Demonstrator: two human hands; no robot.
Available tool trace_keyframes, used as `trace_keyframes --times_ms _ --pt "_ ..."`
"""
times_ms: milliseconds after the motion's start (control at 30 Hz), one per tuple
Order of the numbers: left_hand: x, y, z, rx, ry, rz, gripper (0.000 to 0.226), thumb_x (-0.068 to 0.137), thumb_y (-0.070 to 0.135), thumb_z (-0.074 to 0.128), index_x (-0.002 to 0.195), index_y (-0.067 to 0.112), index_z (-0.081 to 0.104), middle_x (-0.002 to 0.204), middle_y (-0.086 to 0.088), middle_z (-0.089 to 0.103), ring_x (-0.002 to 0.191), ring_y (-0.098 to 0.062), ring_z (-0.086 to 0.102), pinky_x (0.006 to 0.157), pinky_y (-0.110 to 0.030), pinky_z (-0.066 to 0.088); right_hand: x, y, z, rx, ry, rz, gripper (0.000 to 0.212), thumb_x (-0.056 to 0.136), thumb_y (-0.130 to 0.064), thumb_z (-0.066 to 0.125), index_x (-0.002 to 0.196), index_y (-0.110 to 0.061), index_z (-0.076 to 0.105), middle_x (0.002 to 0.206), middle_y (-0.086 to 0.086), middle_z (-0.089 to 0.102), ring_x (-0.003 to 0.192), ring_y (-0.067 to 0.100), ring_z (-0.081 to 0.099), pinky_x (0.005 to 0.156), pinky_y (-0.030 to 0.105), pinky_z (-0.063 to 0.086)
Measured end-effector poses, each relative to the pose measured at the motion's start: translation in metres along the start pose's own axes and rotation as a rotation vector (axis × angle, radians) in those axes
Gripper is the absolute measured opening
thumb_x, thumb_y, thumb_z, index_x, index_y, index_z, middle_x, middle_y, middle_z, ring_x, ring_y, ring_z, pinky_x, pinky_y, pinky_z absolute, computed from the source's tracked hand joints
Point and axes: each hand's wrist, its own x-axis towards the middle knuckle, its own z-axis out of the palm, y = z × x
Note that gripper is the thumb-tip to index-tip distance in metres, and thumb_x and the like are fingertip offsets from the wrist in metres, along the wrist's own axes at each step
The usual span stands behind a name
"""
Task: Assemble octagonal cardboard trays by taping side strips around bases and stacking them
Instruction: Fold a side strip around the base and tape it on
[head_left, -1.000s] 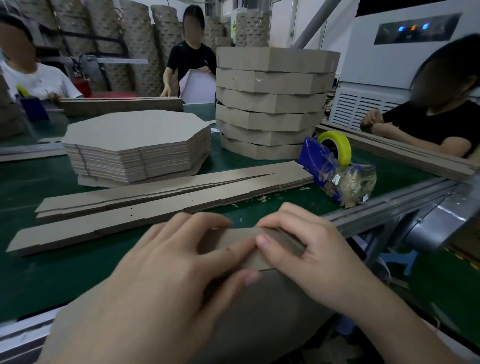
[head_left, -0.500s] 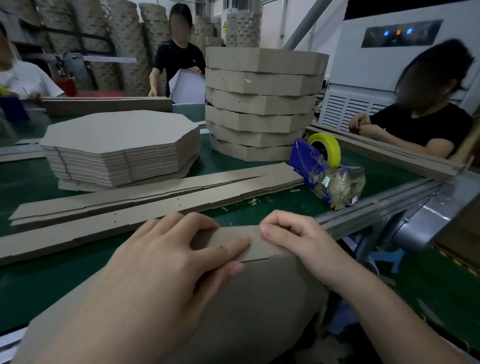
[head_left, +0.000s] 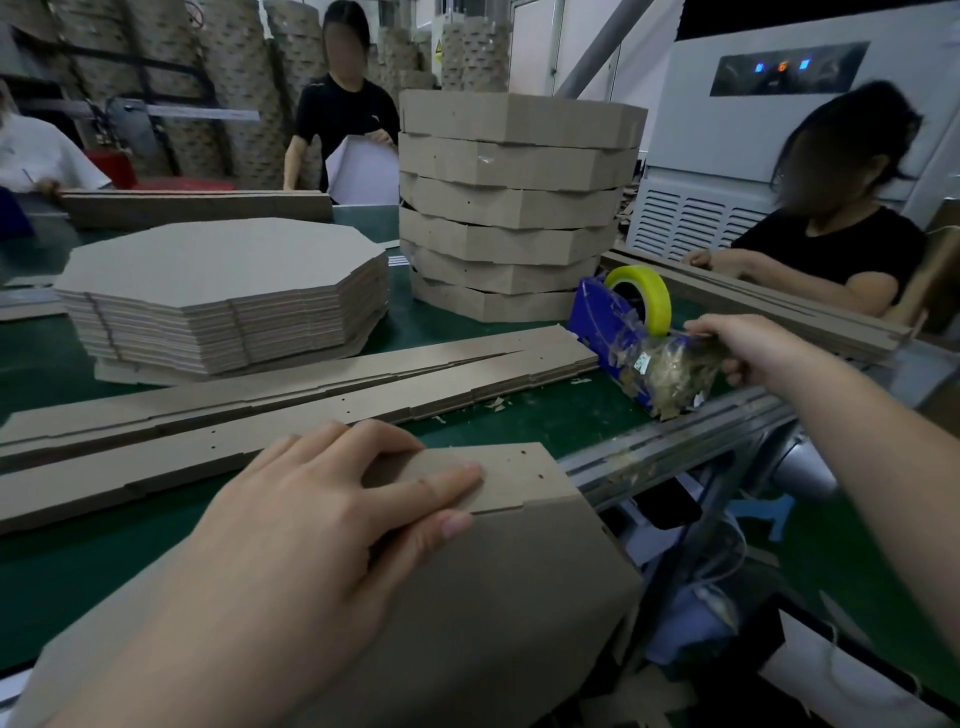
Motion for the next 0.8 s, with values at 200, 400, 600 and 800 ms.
trace_keyframes --times_ms 200,400,600,800 --pt "0.001 0.0 0.001 -0.008 -0.002 0.0 0.039 0.089 0.053 0.036 0.11 0.045 0.069 0.097 0.008 0.066 0.083 -0.02 0.065 0.06 -0.033 0.05 0.002 -0.01 -0.008 0.41 -0.083 0.112 0.009 0.086 -0.024 0.067 0.08 -0.018 0.069 0.06 -0.009 0.038 0.053 0.006 0.026 0.054 0.021 0.033" --pt "0.003 -0.003 0.003 -0.007 0.005 -0.002 0.039 0.089 0.052 0.036 0.108 0.045 0.07 0.098 0.009 0.066 0.081 -0.02 0.065 0.059 -0.028 0.045 -0.015 0.032 -0.003 0.937 -0.055 -0.141 0.036 0.085 -0.007 0.054 0.051 -0.019 0.056 0.048 -0.008 0.047 0.046 0.006 0.043 0.076 0.03 0.047" --pt "0.003 -0.005 0.003 -0.063 -0.002 0.0 0.039 0.089 0.054 0.038 0.111 0.043 0.069 0.103 0.013 0.065 0.089 -0.019 0.065 0.065 -0.039 0.054 -0.03 0.066 -0.006 0.247 0.203 -0.169 0.017 0.085 -0.01 0.066 0.07 -0.003 0.07 0.062 0.002 0.061 0.063 0.016 0.054 0.075 0.038 0.048" --pt "0.002 -0.004 0.002 -0.08 0.005 0.015 0.034 0.088 0.051 0.042 0.1 0.038 0.07 0.102 0.017 0.063 0.089 -0.016 0.064 0.067 -0.039 0.054 -0.111 0.039 0.002 -0.177 0.356 -0.416 0.009 0.086 -0.023 0.07 0.078 -0.019 0.069 0.093 0.002 0.061 0.09 0.02 0.055 0.081 0.034 0.042"
